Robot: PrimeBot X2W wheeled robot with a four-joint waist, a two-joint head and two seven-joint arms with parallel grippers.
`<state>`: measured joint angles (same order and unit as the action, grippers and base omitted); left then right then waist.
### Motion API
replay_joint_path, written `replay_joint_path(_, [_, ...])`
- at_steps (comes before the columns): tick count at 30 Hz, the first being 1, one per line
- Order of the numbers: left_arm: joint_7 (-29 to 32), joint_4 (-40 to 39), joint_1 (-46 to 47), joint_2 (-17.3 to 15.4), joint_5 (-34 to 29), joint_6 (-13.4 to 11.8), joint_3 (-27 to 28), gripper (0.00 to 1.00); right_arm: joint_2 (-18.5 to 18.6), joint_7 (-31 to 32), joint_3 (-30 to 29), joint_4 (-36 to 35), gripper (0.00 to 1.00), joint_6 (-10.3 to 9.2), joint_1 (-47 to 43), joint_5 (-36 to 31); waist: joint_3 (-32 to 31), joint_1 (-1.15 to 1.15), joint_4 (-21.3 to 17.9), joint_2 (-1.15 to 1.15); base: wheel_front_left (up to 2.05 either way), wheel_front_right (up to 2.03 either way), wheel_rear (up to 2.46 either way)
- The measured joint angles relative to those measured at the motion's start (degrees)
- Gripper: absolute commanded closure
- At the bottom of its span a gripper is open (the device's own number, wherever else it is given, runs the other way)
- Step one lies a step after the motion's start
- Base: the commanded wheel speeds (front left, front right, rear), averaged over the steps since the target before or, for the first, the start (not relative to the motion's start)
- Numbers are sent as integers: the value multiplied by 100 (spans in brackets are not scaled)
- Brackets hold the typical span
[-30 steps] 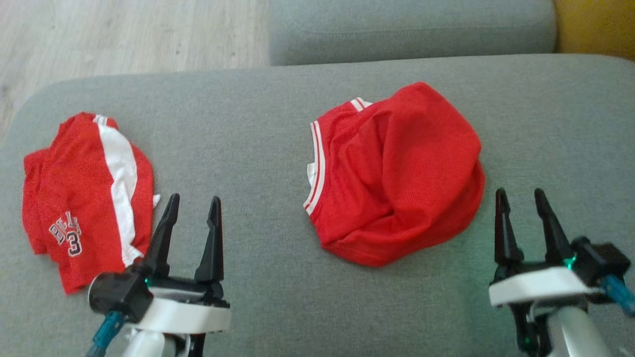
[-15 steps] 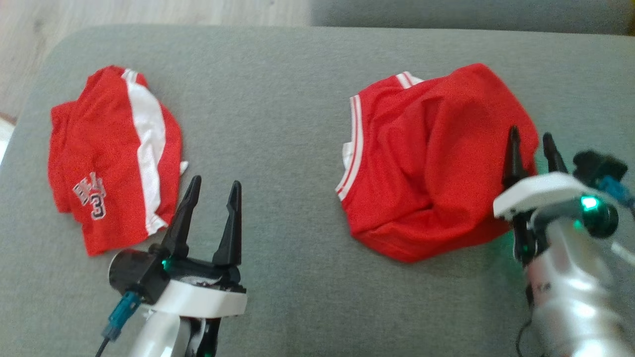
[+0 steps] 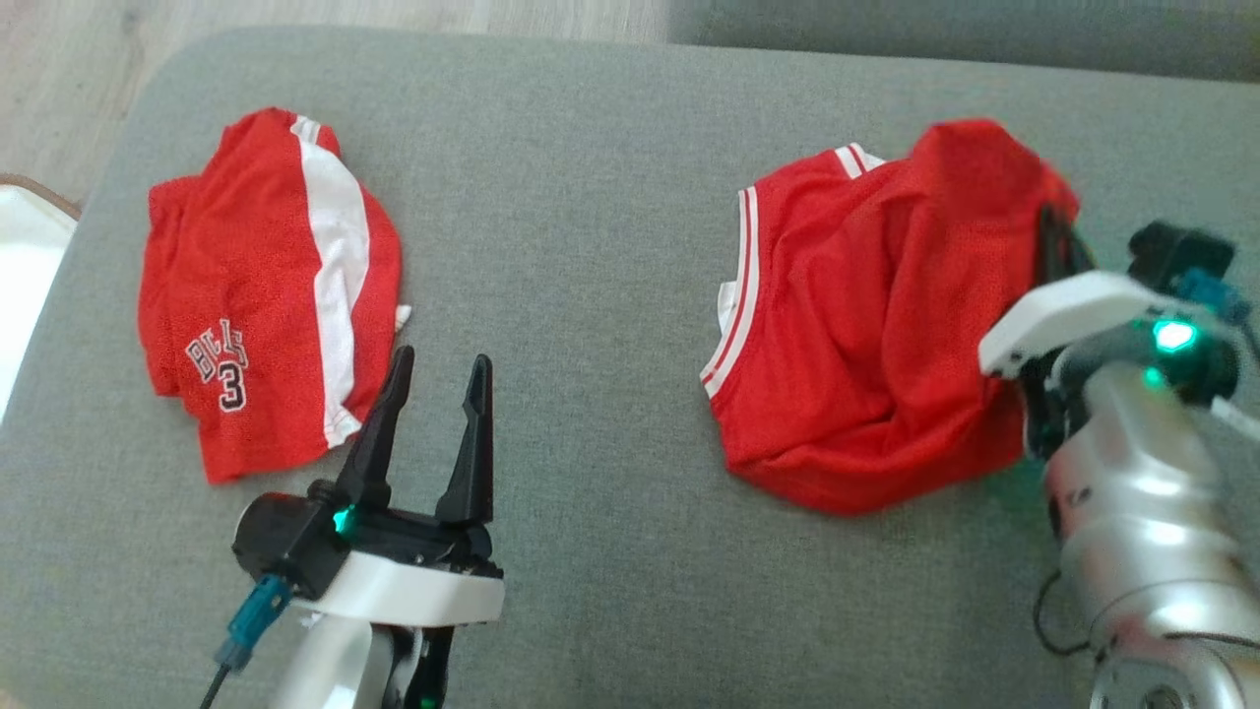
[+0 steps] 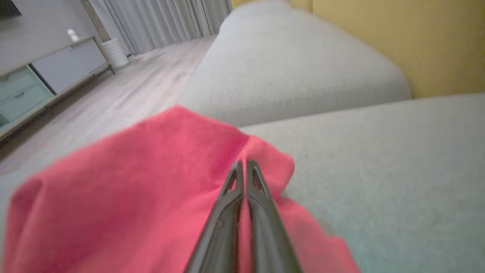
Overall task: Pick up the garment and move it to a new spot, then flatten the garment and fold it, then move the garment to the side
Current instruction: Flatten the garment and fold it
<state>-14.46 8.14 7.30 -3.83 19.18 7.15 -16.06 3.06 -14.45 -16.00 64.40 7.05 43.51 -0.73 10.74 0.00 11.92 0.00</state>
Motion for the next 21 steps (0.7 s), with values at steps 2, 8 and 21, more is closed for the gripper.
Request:
replay_joint_path(2, [0, 10, -2, 26, 1, 0, 18, 0, 4, 0, -32, -281, 100, 0, 66, -108, -72, 0, 7, 0, 0, 0, 0])
replay_joint_path(8, [0, 20, -11, 64, 5, 2, 110, 0, 23, 0, 258, -1477, 100, 0, 527, -520, -268, 0, 69, 0, 0, 0, 0])
replay_joint_path(21, [0, -111, -280, 86, 207, 43, 410, 0, 48, -25, 1600, -3974, 100, 1, 369, -1292, -579, -1, 50, 0, 0, 0, 0])
